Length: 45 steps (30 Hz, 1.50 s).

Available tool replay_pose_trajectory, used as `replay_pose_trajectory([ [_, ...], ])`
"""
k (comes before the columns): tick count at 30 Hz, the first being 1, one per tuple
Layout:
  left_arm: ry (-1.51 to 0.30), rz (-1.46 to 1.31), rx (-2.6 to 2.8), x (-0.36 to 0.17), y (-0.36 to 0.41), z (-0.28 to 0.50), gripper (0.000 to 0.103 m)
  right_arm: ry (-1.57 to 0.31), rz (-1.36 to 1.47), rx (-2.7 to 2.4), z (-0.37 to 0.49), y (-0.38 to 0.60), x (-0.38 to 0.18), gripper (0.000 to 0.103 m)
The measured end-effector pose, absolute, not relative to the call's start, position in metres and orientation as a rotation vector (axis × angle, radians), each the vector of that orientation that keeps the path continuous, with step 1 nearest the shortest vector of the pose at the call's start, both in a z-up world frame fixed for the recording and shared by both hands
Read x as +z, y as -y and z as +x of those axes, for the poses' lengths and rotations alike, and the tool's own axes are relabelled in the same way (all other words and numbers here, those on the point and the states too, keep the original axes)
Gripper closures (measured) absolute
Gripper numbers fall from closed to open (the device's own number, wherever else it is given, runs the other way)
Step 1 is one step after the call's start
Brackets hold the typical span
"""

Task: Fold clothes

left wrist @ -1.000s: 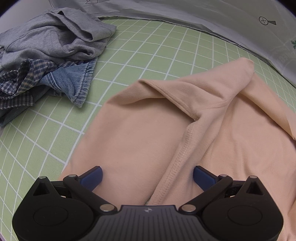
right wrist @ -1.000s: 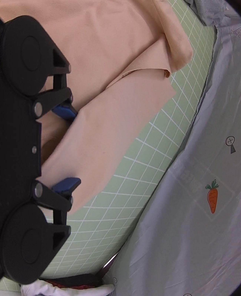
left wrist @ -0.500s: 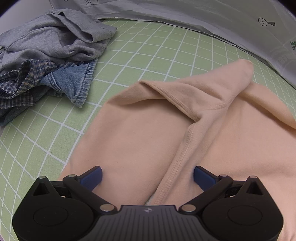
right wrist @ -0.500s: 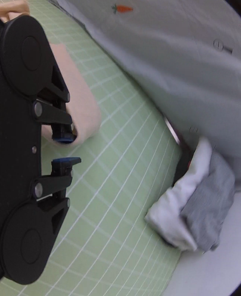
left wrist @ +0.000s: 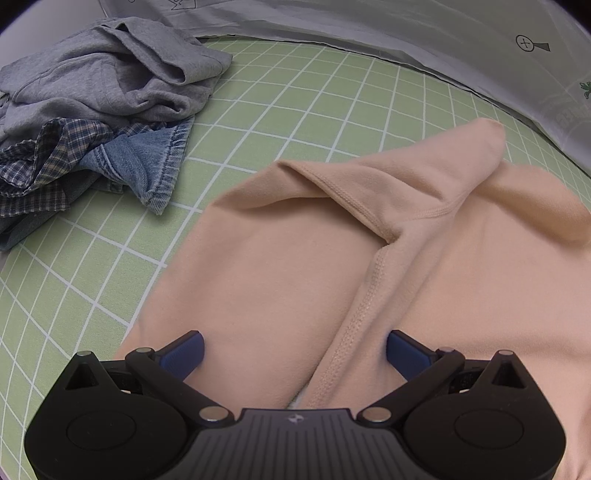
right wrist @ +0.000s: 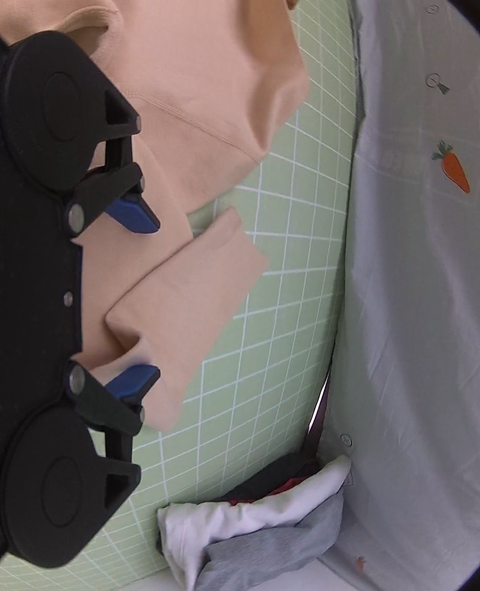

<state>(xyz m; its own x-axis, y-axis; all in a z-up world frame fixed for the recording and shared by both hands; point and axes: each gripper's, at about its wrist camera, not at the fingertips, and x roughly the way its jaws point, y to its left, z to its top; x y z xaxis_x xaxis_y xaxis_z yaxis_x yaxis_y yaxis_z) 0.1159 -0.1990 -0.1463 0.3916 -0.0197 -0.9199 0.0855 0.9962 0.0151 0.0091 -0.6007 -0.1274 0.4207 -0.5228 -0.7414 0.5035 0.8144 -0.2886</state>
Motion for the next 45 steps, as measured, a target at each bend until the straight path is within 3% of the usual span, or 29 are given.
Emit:
replay_pose_trajectory([
  [2,-1.166,0.063,-0.067,-0.146,0.199,0.116,0.0,-0.922,0.053,-0.649,0.009,0.614,-0.125,0.034],
  [4,-1.164,0.063,-0.066,-0.146,0.199,0.116,0.0,-0.905,0.133,-0.661,0.004,0.63,-0.122,0.079],
  [7,-1.16,0.062,-0.065,-0.146,0.2,0.115,0.0,-0.87,0.206,-0.737,-0.015,0.653,-0.12,0.103],
  [14,-1.152,0.059,-0.061,-0.145,0.201,0.114,0.0,-0.808,0.339,-1.132,-0.09,0.705,-0.106,0.101],
  [15,-1.15,0.058,-0.059,-0.145,0.202,0.114,0.0,-0.8,0.354,-1.12,-0.094,0.705,-0.104,0.094],
  [16,-1.149,0.058,-0.058,-0.145,0.202,0.115,0.0,-0.79,0.367,-1.1,-0.096,0.704,-0.102,0.075],
  [18,-1.15,0.056,-0.055,-0.145,0.203,0.116,0.0,-0.777,0.334,-1.028,-0.09,0.691,-0.1,0.049],
  [20,-1.152,0.056,-0.054,-0.145,0.204,0.117,0.0,-0.781,0.269,-0.934,-0.074,0.673,-0.1,0.048],
  [24,-1.148,0.056,-0.055,-0.145,0.204,0.116,0.0,-0.818,0.163,-0.733,-0.025,0.638,-0.111,0.02],
  [30,-1.125,0.054,-0.054,-0.146,0.204,0.113,0.0,-0.878,0.143,-0.632,0.026,0.622,-0.13,0.025],
  [32,-1.118,0.053,-0.054,-0.146,0.203,0.111,0.0,-0.867,0.196,-0.618,0.027,0.63,-0.129,0.044],
  [34,-1.116,0.052,-0.052,-0.146,0.204,0.111,0.0,-0.851,0.235,-0.607,0.022,0.641,-0.127,0.093],
  [35,-1.117,0.052,-0.051,-0.147,0.204,0.111,0.0,-0.838,0.24,-0.617,0.018,0.646,-0.125,0.1],
  [43,-1.114,0.049,-0.048,-0.148,0.205,0.111,0.0,-0.785,0.221,-1.164,-0.083,0.713,-0.099,0.099],
  [44,-1.114,0.048,-0.046,-0.148,0.205,0.111,0.0,-0.807,0.192,-1.26,-0.096,0.719,-0.099,0.097],
  [45,-1.114,0.048,-0.045,-0.148,0.205,0.111,0.0,-0.817,0.191,-1.336,-0.108,0.723,-0.097,0.083],
])
